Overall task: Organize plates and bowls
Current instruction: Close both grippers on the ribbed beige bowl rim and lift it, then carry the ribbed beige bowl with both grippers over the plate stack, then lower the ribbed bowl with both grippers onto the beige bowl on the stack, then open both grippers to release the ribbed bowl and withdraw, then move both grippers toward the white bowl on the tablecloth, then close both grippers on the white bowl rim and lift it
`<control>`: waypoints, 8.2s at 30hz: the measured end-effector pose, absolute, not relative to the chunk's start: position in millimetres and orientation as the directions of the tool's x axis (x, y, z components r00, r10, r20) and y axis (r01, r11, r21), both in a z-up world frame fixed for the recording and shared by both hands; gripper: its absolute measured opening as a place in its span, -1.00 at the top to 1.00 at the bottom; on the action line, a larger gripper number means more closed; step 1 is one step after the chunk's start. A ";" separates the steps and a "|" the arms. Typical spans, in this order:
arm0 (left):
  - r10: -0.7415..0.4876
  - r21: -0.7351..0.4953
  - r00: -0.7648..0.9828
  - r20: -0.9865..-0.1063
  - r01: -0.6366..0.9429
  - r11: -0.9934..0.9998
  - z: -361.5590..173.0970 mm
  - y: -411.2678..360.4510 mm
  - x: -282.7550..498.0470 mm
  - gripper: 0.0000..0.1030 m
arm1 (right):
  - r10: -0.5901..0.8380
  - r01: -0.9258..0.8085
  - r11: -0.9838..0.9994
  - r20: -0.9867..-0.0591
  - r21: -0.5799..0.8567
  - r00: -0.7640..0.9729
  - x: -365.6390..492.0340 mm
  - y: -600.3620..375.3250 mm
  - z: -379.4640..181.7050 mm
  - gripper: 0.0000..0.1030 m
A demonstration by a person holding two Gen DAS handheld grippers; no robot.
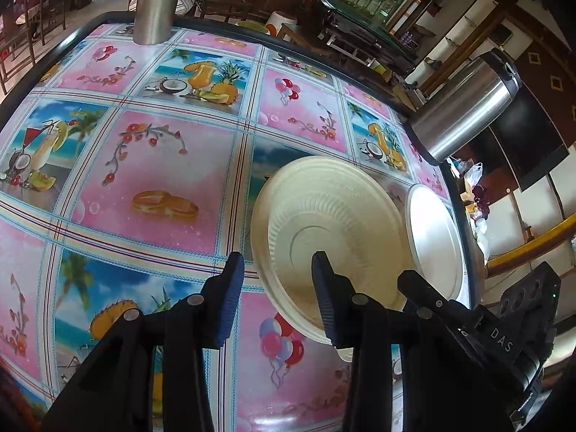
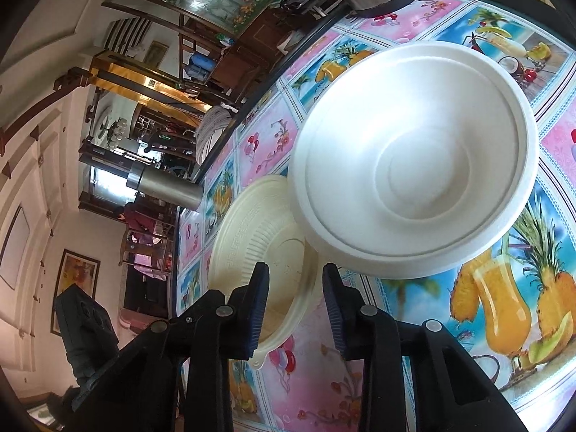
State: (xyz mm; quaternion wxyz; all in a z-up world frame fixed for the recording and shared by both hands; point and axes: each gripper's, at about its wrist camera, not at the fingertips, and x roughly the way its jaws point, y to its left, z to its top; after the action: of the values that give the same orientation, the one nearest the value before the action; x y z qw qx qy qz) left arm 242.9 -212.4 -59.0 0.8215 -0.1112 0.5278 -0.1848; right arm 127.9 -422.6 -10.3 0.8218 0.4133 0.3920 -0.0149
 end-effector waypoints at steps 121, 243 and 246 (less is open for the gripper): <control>-0.125 -0.267 0.622 -0.773 -0.139 0.954 -5.8 127.0 -21.2 0.74 | 0.628 -0.107 0.753 -0.660 0.650 0.413 -4.1 -69.2 -4.1 0.81; -0.563 -0.486 0.262 -0.784 0.306 0.819 -69.2 -341.2 237.8 0.12 | 0.210 0.450 0.668 -0.730 0.593 0.650 130.2 -580.3 1.6 0.22; -0.562 -0.484 0.268 -0.782 0.306 0.820 -67.7 -340.1 236.9 0.14 | 0.206 0.451 0.673 -0.734 0.586 0.647 132.1 -578.3 -0.6 0.31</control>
State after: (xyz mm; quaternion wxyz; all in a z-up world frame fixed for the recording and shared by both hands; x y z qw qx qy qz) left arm 236.9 -340.1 -67.7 0.7872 -0.1188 0.5386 -0.2759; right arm 132.1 -578.3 -0.6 0.8157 0.3974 0.4136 -0.0751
